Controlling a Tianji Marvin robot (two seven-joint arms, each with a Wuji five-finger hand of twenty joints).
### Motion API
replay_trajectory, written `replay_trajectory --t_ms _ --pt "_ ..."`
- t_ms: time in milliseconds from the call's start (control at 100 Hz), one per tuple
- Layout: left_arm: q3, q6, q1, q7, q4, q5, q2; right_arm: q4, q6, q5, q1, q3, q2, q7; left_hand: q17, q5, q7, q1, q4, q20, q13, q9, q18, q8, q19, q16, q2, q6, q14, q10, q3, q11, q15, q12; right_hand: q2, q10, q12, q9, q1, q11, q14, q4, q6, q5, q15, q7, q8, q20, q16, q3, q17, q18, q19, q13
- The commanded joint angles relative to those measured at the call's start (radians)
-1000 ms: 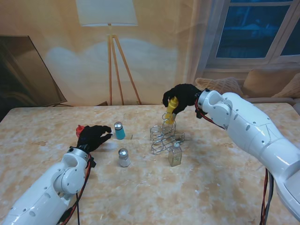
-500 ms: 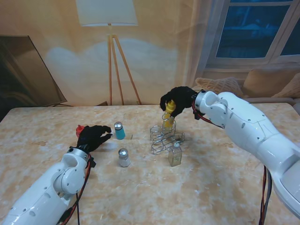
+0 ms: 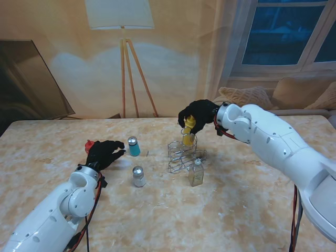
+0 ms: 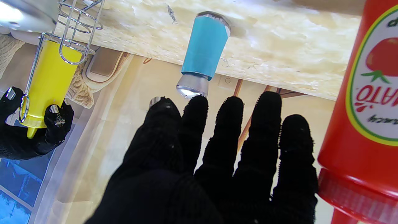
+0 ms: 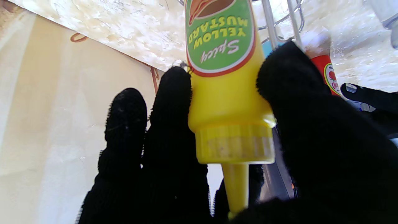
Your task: Place the seasoning bottles into the rack
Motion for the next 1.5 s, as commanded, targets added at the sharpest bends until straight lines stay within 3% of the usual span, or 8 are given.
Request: replay_trajectory --t_ms 0,410,810,1010,1130,1490 --pt "-0.002 -0.002 0.002 -0.012 -0.001 -0.001 -0.002 0.007 -0.006 -0.007 -0.004 -0.008 -0.011 0.008 -0.015 -0.021 0.007 0.041 0.029 0.026 -0.012 -0.024 0.021 0.011 0.007 0.023 0.043 -0.003 0.012 -0.002 -0.021 0.008 0.014 0.009 0.052 -0.152 0.02 0.092 0.121 0.071 -0.143 0.02 -0.032 0.045 0.007 0.163 0.017 0.016 0.012 0.164 -0.007 -0.025 -0.008 0.013" --pt "-0.002 -0.002 0.002 -0.012 -0.001 -0.001 -0.002 0.05 -0.025 -0.009 0.006 -0.054 -0.023 -0.014 -0.014 -0.019 0.008 0.041 0.029 0.026 -0.012 -0.025 0.02 0.012 0.008 0.023 0.043 -0.002 0.011 -0.003 -0.021 0.009 0.015 0.009 0.038 -0.148 0.007 0.07 0.086 0.057 -0.132 0.011 -0.031 0.026 -0.024 0.156 0.011 0.009 0.005 0.167 -0.028 -0.016 -0.032 -0.008" --pt "-0.002 -0.002 0.002 -0.012 -0.001 -0.001 -0.002 0.097 -0.04 -0.006 0.022 -0.103 -0.042 -0.035 -0.014 -0.02 0.008 0.042 0.029 0.025 -0.012 -0.025 0.02 0.011 0.007 0.023 0.042 -0.003 0.012 -0.002 -0.021 0.008 0.015 0.009 0.054 -0.129 -0.038 -0.019 -0.037 0.07 -0.098 0.026 0.004 -0.012 -0.124 0.124 -0.003 -0.006 -0.005 0.188 -0.085 0.029 -0.083 -0.066" --pt "-0.002 -0.002 0.002 -0.012 -0.001 -0.001 -0.002 0.107 -0.032 -0.01 0.026 -0.12 -0.047 -0.044 -0.014 -0.019 0.009 0.043 0.028 0.026 -0.011 -0.024 0.02 0.012 0.008 0.024 0.04 -0.004 0.01 -0.002 -0.021 0.009 0.015 0.009 0.1 -0.093 -0.124 -0.096 -0.107 0.07 -0.067 0.088 0.086 -0.041 -0.206 0.024 0.014 -0.031 -0.08 0.192 -0.136 0.066 -0.124 -0.129" --pt "-0.002 -0.002 0.002 -0.012 -0.001 0.0 -0.002 0.11 -0.025 -0.017 0.029 -0.13 -0.048 -0.05 -0.015 -0.02 0.008 0.044 0.029 0.025 -0.011 -0.025 0.02 0.012 0.008 0.023 0.038 -0.004 0.011 -0.002 -0.02 0.008 0.015 0.009 0.128 -0.067 -0.145 -0.137 -0.157 0.047 -0.041 0.194 0.131 -0.051 -0.241 -0.049 0.058 -0.052 -0.116 0.202 -0.168 0.088 -0.136 -0.173" --pt "-0.002 -0.004 0.002 -0.009 0.0 0.003 -0.002 0.08 -0.003 -0.042 0.024 -0.123 -0.032 -0.05 -0.013 -0.021 0.009 0.044 0.029 0.025 -0.011 -0.025 0.019 0.012 0.008 0.023 0.033 -0.005 0.009 -0.002 -0.018 0.009 0.016 0.009 0.168 0.003 -0.178 -0.231 -0.23 -0.012 0.027 0.199 0.182 -0.105 -0.291 -0.163 0.062 -0.073 -0.163 0.164 -0.257 0.149 -0.123 -0.266"
